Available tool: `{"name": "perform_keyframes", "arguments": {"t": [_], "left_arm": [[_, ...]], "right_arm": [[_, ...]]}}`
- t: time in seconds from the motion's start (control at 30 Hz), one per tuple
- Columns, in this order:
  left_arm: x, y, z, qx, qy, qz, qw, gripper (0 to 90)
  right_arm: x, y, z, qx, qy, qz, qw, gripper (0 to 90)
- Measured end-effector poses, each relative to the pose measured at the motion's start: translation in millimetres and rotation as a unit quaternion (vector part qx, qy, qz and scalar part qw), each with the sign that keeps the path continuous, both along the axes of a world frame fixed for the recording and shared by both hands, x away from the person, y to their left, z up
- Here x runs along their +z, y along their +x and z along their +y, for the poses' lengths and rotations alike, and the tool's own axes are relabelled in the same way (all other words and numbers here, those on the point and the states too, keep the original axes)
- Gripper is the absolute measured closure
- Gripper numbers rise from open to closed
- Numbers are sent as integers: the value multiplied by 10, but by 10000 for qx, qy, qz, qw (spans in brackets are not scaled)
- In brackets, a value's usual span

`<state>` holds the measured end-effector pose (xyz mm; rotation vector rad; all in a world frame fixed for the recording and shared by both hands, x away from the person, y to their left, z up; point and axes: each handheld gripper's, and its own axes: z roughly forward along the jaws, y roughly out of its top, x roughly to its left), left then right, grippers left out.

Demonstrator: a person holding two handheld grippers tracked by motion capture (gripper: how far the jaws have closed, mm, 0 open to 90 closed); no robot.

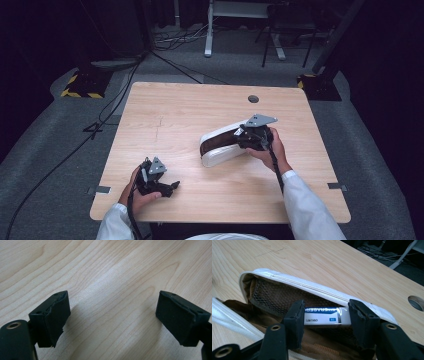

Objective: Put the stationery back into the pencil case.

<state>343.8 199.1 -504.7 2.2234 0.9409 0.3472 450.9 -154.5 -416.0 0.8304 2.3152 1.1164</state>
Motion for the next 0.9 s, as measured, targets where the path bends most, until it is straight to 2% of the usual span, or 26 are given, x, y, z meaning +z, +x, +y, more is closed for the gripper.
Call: {"name": "perform_keyframes", "arguments": {"t": [0.23,0.37,0.9], "left_arm": [[0,1,0,-1,4,-5,10000,129],[0,0,0,2,0,-3,10000,129],[0,4,7,-41,0,-3,10000,128]], "right_arm": [[-6,18,-13,-32,76,69,9999,458],[-9,19,-12,-18,37,87,10000,444],[52,-5,-62,-40,43,48,10000,423]]}}
